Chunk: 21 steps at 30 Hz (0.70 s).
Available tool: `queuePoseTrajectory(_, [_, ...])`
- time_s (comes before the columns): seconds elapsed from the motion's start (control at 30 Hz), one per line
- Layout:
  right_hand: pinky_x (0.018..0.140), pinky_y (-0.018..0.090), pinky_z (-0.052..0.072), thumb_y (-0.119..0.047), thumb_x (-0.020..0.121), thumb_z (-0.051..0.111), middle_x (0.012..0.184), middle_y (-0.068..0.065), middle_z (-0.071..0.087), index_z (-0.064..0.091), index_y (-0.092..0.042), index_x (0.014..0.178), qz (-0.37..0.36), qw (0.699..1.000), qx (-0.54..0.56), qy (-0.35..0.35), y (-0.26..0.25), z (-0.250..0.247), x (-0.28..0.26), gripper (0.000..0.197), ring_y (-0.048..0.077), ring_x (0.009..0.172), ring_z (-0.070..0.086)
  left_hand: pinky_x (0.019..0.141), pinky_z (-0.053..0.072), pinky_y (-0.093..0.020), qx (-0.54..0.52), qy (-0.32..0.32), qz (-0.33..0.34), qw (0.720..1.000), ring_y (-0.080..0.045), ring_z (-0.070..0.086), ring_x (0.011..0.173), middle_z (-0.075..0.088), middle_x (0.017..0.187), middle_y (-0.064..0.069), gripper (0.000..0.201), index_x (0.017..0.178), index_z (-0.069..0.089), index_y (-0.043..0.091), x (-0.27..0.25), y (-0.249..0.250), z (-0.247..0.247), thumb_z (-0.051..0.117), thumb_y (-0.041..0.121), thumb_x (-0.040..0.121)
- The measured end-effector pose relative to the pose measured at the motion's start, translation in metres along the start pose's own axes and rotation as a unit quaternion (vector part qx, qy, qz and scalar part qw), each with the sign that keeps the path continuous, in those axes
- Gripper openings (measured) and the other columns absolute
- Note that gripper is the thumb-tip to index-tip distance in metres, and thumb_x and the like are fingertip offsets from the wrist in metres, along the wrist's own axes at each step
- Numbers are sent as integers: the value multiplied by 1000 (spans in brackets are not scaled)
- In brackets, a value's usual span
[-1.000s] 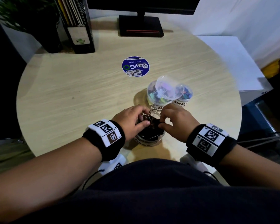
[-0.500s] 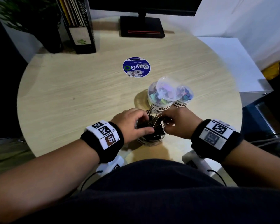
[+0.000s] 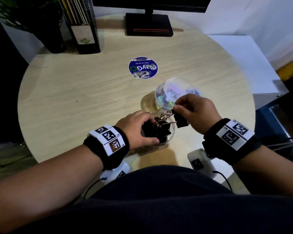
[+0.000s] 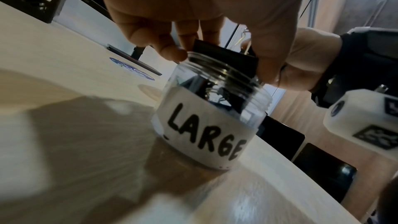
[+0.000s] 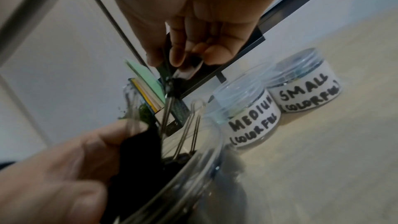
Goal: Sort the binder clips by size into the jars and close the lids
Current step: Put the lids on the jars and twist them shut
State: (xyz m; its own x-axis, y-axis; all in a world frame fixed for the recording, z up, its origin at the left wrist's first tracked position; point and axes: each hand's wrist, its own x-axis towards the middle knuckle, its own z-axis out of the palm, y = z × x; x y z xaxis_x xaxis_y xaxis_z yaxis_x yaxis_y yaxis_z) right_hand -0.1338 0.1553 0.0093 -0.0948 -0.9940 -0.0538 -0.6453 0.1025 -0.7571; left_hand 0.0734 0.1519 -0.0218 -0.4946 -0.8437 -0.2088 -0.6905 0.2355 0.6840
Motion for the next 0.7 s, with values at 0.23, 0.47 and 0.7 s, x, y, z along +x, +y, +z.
queuePoseTrajectory(0.23, [55,23,52,-18,90,58,64,2,62,58,-24,71,99,990,51,85,29,-13,2,20,4,47,56,75,36,-20,-2,47,-6,999,-10,50,89,50,91,17,47,97,54,32,1,-1,-6,77,47,58])
queuePoseTrajectory(0.47, [40,21,38,-15,95,46,54,18,56,56,-17,74,100,981,143,84,25,-8,-2,24,16,33,45,90,36,-28,71,36,46,996,-16,46,104,59,114,12,76,115,62,33,5,1,-11,46,73,53])
queuePoseTrajectory(0.7, [43,29,49,-11,93,47,55,8,53,57,-13,83,146,987,69,8,29,1,4,15,11,32,49,94,28,-35,239,-40,43,969,-19,34,113,44,119,10,45,130,47,44,13,15,-5,48,45,85])
